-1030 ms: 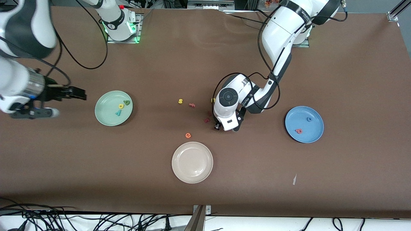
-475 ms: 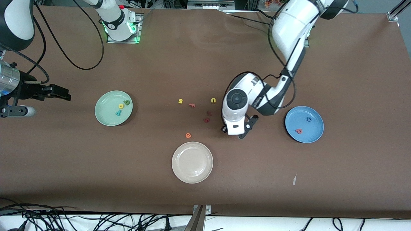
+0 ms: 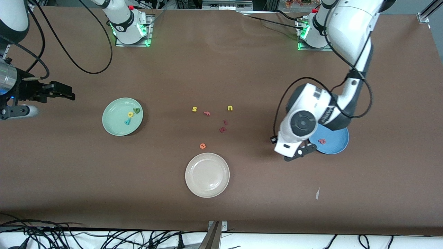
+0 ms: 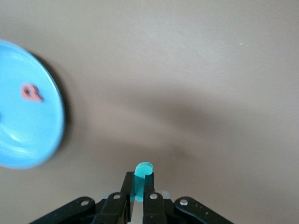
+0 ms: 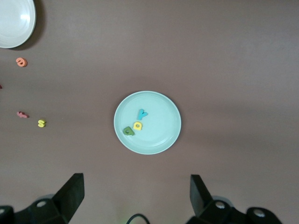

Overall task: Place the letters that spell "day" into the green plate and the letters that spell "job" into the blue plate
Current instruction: 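Carry the teal letter with the left gripper and drop it on the blue plate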

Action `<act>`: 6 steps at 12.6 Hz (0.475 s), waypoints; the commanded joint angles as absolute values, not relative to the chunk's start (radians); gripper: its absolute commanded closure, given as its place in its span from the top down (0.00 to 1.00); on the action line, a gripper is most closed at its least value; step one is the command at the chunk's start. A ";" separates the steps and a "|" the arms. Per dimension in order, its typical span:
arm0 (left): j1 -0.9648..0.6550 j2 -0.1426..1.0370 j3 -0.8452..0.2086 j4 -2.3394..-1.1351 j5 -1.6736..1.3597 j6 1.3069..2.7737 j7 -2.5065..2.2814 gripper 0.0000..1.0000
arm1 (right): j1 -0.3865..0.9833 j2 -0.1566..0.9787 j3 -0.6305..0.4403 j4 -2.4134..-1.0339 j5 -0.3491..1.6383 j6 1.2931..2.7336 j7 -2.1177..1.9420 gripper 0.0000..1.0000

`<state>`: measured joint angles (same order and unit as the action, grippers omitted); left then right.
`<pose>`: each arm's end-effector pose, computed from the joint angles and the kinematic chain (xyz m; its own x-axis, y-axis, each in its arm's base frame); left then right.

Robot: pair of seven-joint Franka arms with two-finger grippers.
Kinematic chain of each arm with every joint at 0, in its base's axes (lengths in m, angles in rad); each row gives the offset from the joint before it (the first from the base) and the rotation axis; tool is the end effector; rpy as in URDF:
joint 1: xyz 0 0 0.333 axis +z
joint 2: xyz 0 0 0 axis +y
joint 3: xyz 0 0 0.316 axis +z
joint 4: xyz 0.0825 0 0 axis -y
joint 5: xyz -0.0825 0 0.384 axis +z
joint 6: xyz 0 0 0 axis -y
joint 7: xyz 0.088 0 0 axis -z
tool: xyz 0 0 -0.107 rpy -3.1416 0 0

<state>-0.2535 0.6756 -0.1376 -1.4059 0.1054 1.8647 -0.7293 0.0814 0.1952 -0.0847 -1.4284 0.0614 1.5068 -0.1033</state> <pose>0.6571 -0.2433 0.2919 0.9355 0.3193 -0.1513 0.2988 -0.9434 -0.1437 0.6048 0.0098 0.5731 0.9885 0.1033 -0.1105 0.0976 -0.9936 -0.0566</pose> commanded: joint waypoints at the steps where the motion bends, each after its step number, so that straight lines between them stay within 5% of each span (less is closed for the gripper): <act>1: -0.164 0.649 -0.146 -1.456 0.120 1.853 -0.461 0.00 | -0.017 -0.010 0.037 -1.706 0.011 1.675 -0.098 1.00; 6: -0.019 0.666 -0.144 -1.482 0.130 1.864 -0.043 0.00 | -0.018 -0.035 0.043 -1.738 -0.015 1.721 -0.084 1.00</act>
<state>-0.0485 0.6773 -0.1322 -1.4598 0.1058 1.8616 -0.1520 -0.0019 -0.0157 0.0214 -1.7166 0.0078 1.7050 -0.0910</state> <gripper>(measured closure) 0.885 0.000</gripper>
